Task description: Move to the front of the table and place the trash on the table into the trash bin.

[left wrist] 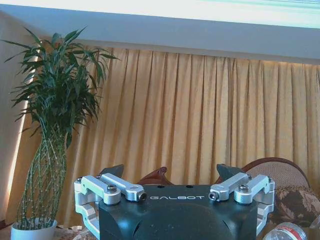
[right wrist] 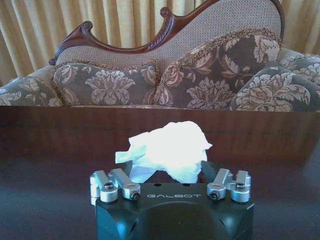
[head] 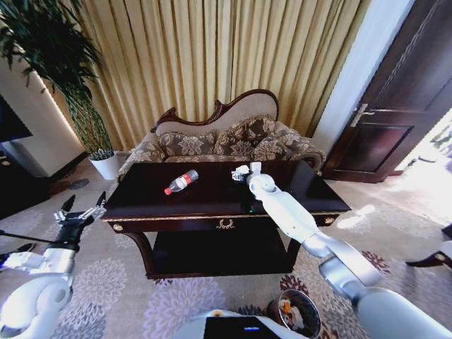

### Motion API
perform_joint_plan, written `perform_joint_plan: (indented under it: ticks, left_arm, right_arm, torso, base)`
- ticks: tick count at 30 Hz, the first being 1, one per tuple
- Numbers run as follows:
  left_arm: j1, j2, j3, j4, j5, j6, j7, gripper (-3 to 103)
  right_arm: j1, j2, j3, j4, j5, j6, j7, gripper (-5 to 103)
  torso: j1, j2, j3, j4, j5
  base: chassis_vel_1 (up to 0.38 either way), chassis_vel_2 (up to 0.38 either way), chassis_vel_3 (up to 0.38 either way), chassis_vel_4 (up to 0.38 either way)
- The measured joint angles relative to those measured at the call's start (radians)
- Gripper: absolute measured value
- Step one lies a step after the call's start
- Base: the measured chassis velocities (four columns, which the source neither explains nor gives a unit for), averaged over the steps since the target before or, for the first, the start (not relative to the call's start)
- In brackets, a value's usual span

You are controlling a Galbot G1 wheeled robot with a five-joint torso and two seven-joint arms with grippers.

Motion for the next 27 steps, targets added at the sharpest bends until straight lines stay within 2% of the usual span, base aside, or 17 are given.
perform_joint_plan:
  ticks: [2,3,6,8,9,10,12,14,15,17,18,20,24,26,27]
  left_arm:
    - [0.003,-0.001,-0.003,-0.001,-0.001,0.000,0.001,100]
    - [0.003,-0.001,-0.003,-0.001,-0.001,0.000,0.001,100]
    - [0.006,-0.003,-0.005,-0.002,-0.001,-0.001,0.003,100]
    - [0.006,-0.004,-0.006,-0.002,-0.001,-0.002,0.003,100]
    - [0.007,-0.005,-0.006,-0.002,-0.001,-0.003,0.003,100]
    - [0.007,-0.006,-0.007,-0.002,-0.002,-0.003,0.004,100]
    - [0.007,-0.006,-0.007,-0.002,-0.002,-0.004,0.005,100]
    - [0.007,-0.006,-0.008,-0.002,-0.002,-0.005,0.006,100]
    - [0.007,-0.006,-0.008,-0.002,-0.002,-0.005,0.006,100]
    - [0.007,-0.006,-0.009,-0.002,-0.002,-0.006,0.006,100]
    - [0.007,-0.006,-0.009,-0.002,-0.002,-0.006,0.006,100]
    - [0.007,-0.008,-0.009,-0.003,-0.002,-0.006,0.007,100]
    - [0.007,-0.009,-0.009,-0.003,-0.003,-0.007,0.008,100]
    - [0.007,-0.010,-0.009,-0.005,-0.003,-0.008,0.009,100]
    - [0.007,-0.010,-0.009,-0.005,-0.003,-0.008,0.009,100]
  right_arm:
    - [-0.002,0.002,0.000,0.000,0.000,0.005,0.001,70]
    - [-0.002,0.002,0.000,0.000,0.000,0.005,0.001,70]
    - [-0.007,0.002,0.000,0.002,0.000,0.007,0.006,54]
    - [-0.008,0.001,0.001,0.004,0.001,0.007,0.007,54]
    - [-0.011,-0.001,0.002,0.008,0.002,0.007,0.010,42]
    - [-0.013,-0.003,0.003,0.012,0.003,0.008,0.012,37]
    - [-0.015,-0.005,0.004,0.014,0.004,0.008,0.013,37]
    - [-0.020,-0.009,0.008,0.021,0.008,0.008,0.017,27]
    - [-0.020,-0.009,0.008,0.021,0.008,0.008,0.017,27]
    - [-0.027,-0.016,0.011,0.031,0.014,0.008,0.020,15]
    - [-0.027,-0.016,0.011,0.031,0.014,0.008,0.020,15]
    - [-0.033,-0.022,0.016,0.041,0.019,0.009,0.023,5]
    - [-0.040,-0.025,0.026,0.054,0.031,0.011,0.031,1]
    - [-0.057,-0.035,0.049,0.109,0.097,0.016,0.051,0]
    - [-0.057,-0.035,0.049,0.109,0.097,0.016,0.051,0]
  torso:
    - [0.000,0.000,0.000,0.0001,0.0000]
    - [0.000,0.000,0.000,0.0001,0.0000]
    - [0.000,0.000,0.000,0.0001,0.0000]
    - [0.000,0.000,0.000,0.0000,0.0000]
    - [0.000,0.000,0.000,0.0000,0.0000]
    - [0.000,0.000,0.000,0.0000,0.0000]
    - [0.000,0.000,0.000,0.0000,0.0000]
    - [0.000,0.000,0.000,0.0000,0.0000]
    - [0.000,0.000,0.000,0.0000,0.0000]
    - [0.000,0.000,0.000,0.0001,0.0000]
    - [0.000,0.000,0.000,0.0001,0.0000]
    - [0.000,0.000,0.000,-0.0001,0.0000]
    - [0.000,0.000,0.000,0.0000,0.0000]
    - [0.000,0.000,0.000,-0.0001,0.0000]
    - [0.000,0.000,0.000,-0.0001,0.0000]
  base:
    - [0.000,0.000,0.000,0.000]
    - [0.000,0.000,0.000,0.000]
    - [0.000,0.000,0.000,0.000]
    - [0.000,0.000,0.000,0.000]
    - [0.000,0.000,0.000,0.000]
    - [0.000,0.000,0.000,0.000]
    - [0.000,0.000,0.000,0.000]
    - [0.000,0.000,0.000,0.000]
    - [0.000,0.000,0.000,0.000]
    - [0.000,0.000,0.000,0.000]
    - [0.000,0.000,0.000,0.000]
    - [0.000,0.000,0.000,0.000]
    - [0.000,0.000,0.000,0.000]
    - [0.000,0.000,0.000,0.000]
    - [0.000,0.000,0.000,0.000]
